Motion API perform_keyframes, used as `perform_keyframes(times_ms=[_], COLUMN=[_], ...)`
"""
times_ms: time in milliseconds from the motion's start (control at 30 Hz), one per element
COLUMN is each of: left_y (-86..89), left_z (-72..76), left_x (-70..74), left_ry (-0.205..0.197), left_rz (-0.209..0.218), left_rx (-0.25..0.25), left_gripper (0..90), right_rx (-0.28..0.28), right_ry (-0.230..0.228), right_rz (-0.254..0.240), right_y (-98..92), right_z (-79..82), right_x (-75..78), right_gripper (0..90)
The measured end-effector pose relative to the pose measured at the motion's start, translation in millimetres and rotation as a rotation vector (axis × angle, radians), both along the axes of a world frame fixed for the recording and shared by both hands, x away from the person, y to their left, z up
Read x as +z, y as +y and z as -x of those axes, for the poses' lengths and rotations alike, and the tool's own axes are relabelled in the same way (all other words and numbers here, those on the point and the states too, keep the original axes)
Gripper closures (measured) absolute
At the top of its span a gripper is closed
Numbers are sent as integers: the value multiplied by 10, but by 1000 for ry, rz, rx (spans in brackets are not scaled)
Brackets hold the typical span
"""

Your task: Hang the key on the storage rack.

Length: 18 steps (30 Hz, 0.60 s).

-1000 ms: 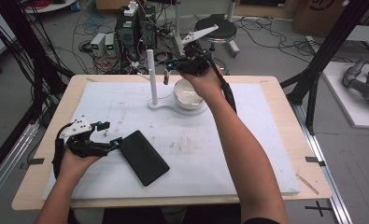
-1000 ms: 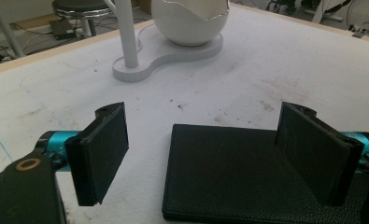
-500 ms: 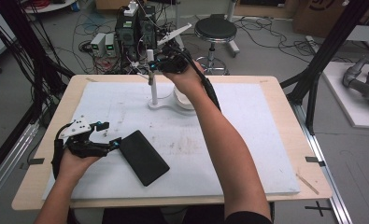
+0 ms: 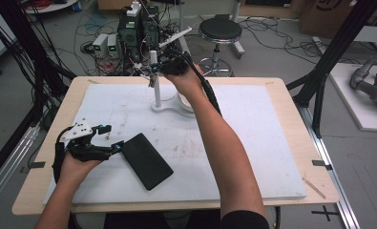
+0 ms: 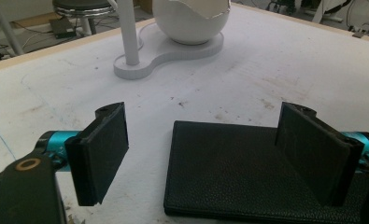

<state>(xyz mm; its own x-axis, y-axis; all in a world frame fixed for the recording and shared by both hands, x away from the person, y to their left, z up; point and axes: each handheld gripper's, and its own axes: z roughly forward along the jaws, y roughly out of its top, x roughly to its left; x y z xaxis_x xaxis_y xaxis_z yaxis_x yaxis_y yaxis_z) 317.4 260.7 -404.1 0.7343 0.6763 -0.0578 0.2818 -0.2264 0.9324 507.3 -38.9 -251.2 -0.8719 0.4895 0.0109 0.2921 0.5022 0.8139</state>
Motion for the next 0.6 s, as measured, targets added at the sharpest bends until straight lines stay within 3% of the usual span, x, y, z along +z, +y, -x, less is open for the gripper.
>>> perform_keyframes(times_ms=[133, 367, 500, 600], left_y=[-2, -13, -15, -23], left_z=[-2, -1, 0, 0], left_x=[1, -1, 5, 7], left_ry=[-1, -1, -2, -5], left_rz=[-3, -2, -3, -4], left_rx=[-5, -5, -9, -16], left_gripper=[172, 173, 172, 172], right_rx=[-8, -30, -52, -62], right_ry=[13, 19, 0, -21], right_rz=[-23, -18, -54, -46], right_y=[-28, -54, -63, -110], right_z=[-32, -44, -6, 39], right_x=[-10, -34, -6, 33], right_gripper=[900, 896, 822, 770])
